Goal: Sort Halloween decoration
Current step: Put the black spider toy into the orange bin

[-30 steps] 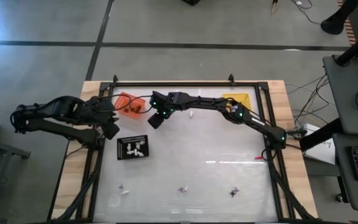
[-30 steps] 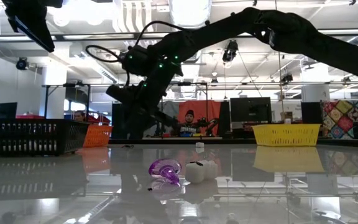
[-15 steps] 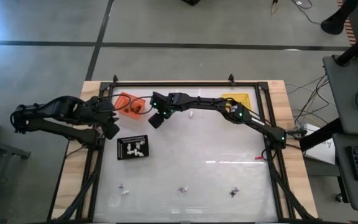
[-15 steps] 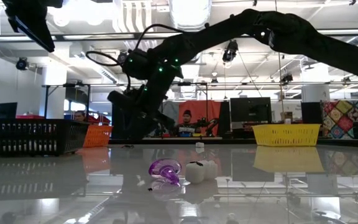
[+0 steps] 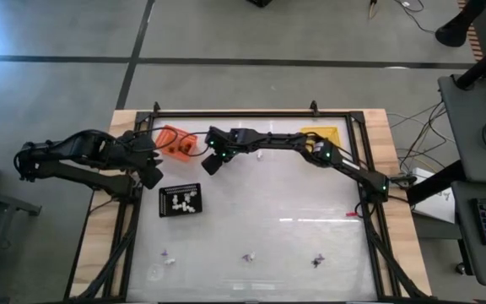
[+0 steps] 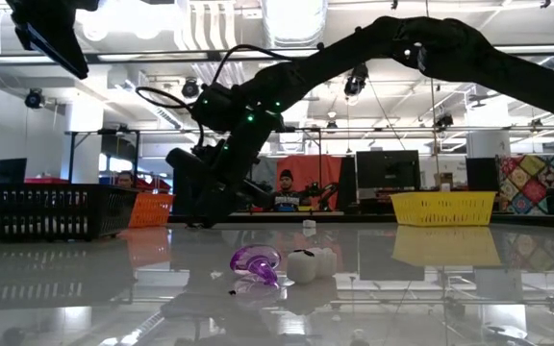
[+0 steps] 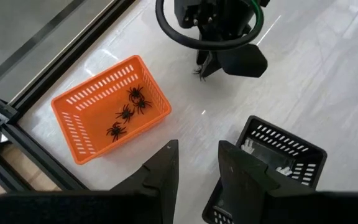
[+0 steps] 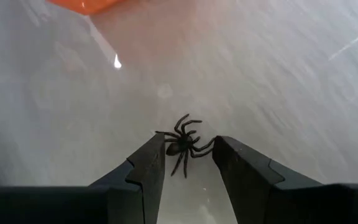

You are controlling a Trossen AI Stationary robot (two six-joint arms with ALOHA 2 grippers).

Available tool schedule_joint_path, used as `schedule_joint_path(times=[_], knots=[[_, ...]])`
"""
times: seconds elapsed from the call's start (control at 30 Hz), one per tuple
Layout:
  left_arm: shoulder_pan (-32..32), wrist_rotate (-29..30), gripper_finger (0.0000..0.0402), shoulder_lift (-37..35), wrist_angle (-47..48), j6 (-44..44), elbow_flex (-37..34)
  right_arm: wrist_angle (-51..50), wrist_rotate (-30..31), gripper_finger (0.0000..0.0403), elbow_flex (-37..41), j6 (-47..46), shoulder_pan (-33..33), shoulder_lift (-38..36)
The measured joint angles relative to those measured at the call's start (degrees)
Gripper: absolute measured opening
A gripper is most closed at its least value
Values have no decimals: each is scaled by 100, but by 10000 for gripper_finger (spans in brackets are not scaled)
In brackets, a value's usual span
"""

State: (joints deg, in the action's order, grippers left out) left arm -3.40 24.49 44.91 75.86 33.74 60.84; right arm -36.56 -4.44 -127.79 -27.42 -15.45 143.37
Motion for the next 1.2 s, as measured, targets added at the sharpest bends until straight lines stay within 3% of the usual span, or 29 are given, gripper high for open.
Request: schedule_joint_path(times=[0.27,0.57,0.97,1.2], knots=[[0,0,96,0,-25,28,0,170,24,122,344,-208,-30,-31],[2,0,96,0,-36,28,0,79,38,16,355,-209,-35,-21],[0,0,96,0,-38,26,0,-364,-26,9,415,167,-45,-419],[0,4,96,0,-126,26,0,657,-65,9,379,47,-59,-710]])
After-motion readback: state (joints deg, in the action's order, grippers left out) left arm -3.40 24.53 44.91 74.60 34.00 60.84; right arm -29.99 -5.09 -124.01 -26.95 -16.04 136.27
